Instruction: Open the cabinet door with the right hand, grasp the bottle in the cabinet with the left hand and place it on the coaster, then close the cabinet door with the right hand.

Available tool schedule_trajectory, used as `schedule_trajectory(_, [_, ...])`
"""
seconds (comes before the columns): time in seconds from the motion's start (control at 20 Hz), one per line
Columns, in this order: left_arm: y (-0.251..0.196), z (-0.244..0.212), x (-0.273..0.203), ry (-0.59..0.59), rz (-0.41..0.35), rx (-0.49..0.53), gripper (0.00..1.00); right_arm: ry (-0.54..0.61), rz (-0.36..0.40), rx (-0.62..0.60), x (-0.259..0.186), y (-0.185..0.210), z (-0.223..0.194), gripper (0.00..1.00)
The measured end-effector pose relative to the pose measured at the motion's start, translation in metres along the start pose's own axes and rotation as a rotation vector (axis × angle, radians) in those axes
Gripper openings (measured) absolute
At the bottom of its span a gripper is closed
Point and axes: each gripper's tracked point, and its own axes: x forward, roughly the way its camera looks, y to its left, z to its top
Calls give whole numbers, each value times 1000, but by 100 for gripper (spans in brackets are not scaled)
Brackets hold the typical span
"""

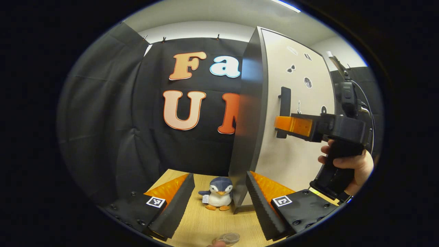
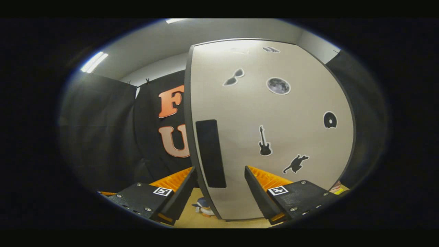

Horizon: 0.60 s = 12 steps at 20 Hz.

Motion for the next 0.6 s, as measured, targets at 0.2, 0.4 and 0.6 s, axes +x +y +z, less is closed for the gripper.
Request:
schedule_trajectory(0.2, [-19, 27, -37, -54, 11, 31, 97, 8, -26, -21, -81, -11, 10, 86])
schedule_trajectory(0.4, [-42, 27, -74, -35, 23, 25, 96, 39, -56, -21, -158, -31, 14, 87])
schedule_trajectory(0.6, [-61, 35, -107, -58, 31, 47, 97, 13, -98, -14, -220, -54, 33, 88])
